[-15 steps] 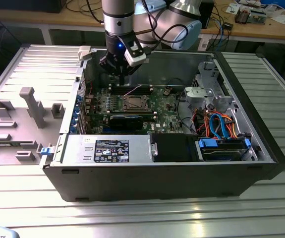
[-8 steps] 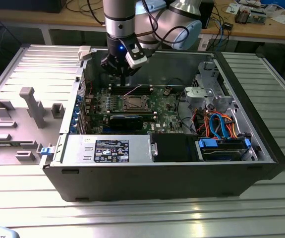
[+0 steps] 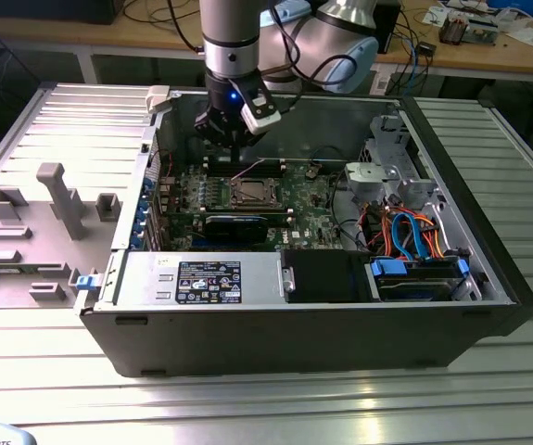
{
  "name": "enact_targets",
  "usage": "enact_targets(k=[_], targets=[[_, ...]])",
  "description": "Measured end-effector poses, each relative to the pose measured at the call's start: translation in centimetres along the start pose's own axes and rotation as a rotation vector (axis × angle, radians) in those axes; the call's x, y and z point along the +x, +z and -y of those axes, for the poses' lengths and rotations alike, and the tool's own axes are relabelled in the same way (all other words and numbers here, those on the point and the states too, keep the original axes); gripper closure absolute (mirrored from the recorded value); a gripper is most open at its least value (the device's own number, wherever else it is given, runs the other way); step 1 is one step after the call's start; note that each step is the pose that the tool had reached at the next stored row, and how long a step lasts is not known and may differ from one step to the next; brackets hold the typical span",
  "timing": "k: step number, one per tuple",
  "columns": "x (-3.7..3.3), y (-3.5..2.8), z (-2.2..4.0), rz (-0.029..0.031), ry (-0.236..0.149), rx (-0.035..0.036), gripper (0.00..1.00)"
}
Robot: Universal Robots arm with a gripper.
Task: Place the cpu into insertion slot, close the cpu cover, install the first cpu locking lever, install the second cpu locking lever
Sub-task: 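Install the first cpu locking lever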
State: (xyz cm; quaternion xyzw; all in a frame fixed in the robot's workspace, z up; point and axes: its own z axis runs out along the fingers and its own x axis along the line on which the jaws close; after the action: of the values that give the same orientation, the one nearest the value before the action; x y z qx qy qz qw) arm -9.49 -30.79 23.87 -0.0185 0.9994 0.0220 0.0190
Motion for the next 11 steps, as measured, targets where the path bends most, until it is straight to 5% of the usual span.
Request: enact_targets(k=[11], targets=[[-0.76, 0.63, 0.01, -0.0002, 0.0, 0.0045, 0.89]])
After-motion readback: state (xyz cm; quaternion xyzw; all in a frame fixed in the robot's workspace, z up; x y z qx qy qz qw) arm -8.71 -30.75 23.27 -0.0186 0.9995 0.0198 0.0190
